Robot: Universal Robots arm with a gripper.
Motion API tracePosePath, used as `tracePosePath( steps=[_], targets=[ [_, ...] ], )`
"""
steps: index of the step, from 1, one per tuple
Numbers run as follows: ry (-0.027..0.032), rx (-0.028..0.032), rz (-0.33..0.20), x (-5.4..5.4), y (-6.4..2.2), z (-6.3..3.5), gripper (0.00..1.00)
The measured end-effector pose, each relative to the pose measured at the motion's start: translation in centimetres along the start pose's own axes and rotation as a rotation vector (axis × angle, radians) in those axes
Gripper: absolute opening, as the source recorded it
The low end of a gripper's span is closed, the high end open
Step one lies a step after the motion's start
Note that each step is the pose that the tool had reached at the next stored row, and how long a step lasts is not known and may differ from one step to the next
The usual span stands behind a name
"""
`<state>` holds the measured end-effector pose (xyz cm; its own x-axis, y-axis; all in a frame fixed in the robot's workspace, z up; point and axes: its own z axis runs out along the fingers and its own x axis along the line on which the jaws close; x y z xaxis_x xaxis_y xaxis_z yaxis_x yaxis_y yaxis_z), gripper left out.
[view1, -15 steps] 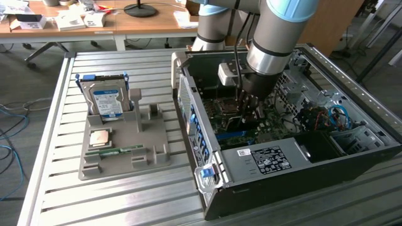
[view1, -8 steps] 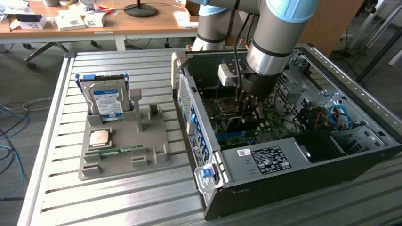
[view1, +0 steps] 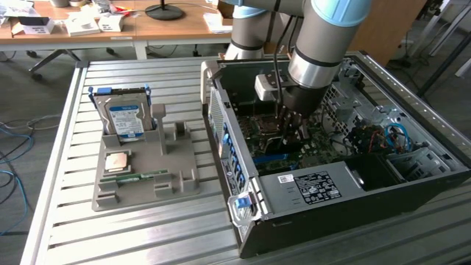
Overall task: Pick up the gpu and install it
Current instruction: 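Insert the gpu into the slot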
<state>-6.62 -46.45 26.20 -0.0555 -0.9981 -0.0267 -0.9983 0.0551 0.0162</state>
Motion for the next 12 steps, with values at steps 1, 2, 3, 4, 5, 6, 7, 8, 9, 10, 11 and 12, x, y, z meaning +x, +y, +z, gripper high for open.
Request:
tracePosePath(
  steps=[1,2,3,4,5,6,7,8,9,10,11,12],
  targets=[
    [-0.0002,0.0001,0.0,0.0,0.0,0.04,0.27],
    [-0.0004,0.0002,0.0,-0.01,0.0,0.11,0.27],
    [-0.0001,0.0,0.0,0.0,0.0,0.13,0.27],
    [0.0001,0.0,0.0,0.01,0.0,0.14,0.27],
    [0.0001,-0.0001,0.0,0.0,0.0,0.14,0.27],
    [0.0001,0.0,0.0,0.0,0.0,0.14,0.27],
    [0.0,0.0,0.0,0.0,0.0,0.15,0.27],
    [-0.0001,0.0,0.0,0.0,0.0,0.17,0.27],
    [-0.0006,0.0002,0.0,0.0,0.0,0.26,0.27],
    [-0.0004,0.0001,0.0,0.0,0.0,0.3,0.27],
    [-0.0001,0.0,0.0,0.01,0.0,0.31,0.27],
    [0.0002,-0.0001,0.0,0.01,0.0,0.32,0.27]
  ],
)
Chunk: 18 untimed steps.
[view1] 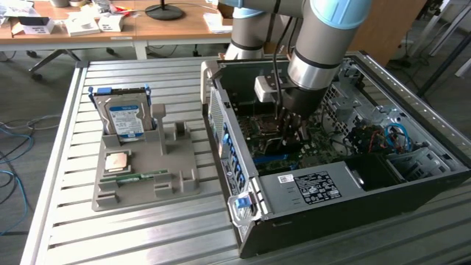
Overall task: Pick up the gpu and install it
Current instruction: 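Insert the gpu into the slot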
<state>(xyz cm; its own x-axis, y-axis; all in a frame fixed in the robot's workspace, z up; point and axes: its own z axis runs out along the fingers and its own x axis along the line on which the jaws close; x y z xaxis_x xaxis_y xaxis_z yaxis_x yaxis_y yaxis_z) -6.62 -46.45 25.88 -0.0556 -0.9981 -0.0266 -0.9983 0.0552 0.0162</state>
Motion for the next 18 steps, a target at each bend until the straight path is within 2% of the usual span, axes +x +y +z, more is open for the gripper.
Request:
tracePosePath(
  steps=[18],
  targets=[
    [0.0001,0.0,0.0,0.01,-0.01,0.63,0.27]
  ],
)
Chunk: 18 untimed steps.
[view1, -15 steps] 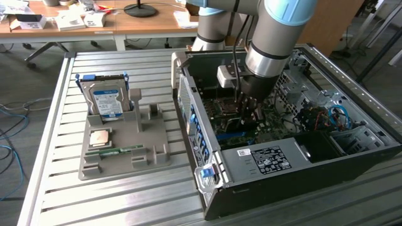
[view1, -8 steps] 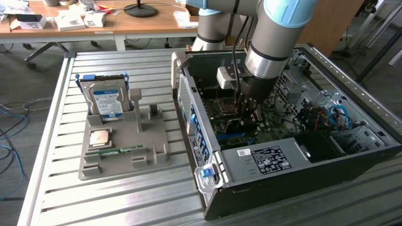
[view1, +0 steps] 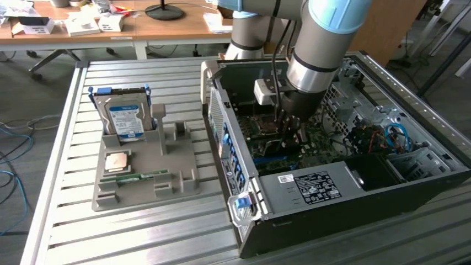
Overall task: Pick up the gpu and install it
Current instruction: 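Insert the gpu into the slot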
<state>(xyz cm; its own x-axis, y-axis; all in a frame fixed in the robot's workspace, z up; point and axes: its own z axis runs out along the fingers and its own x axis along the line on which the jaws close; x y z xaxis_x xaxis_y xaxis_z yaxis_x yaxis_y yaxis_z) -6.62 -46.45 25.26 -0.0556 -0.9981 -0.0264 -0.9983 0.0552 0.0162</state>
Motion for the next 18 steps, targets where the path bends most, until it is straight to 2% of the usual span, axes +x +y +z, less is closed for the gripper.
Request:
tracePosePath(
  steps=[18],
  targets=[
    [-0.0001,0.0001,0.0,0.0,0.0,0.14,0.27]
  ],
)
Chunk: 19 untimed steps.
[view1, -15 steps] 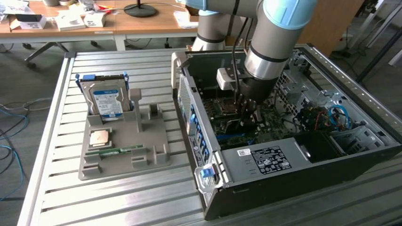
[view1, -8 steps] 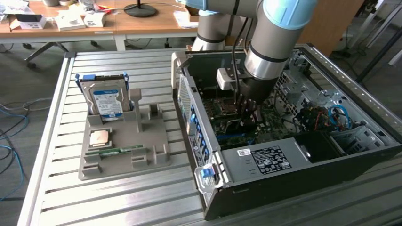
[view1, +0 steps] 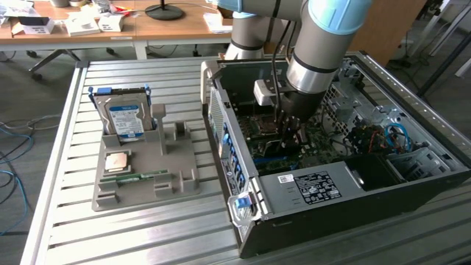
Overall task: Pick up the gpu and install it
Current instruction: 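Insert the gpu into the slot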
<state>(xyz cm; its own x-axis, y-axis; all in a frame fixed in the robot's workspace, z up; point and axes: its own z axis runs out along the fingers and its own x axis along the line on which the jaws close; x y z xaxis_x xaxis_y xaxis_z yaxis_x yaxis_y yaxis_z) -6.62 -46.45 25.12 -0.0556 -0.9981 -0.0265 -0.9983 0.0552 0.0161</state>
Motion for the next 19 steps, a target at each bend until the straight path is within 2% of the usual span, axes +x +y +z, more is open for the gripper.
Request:
tracePosePath(
  steps=[12,19],
  targets=[
    [0.0,0.0,0.0,0.0,0.0,0.0,0.27],
    [-0.002,0.0001,0.0,-0.01,0.0,-0.21,0.27]
  ],
)
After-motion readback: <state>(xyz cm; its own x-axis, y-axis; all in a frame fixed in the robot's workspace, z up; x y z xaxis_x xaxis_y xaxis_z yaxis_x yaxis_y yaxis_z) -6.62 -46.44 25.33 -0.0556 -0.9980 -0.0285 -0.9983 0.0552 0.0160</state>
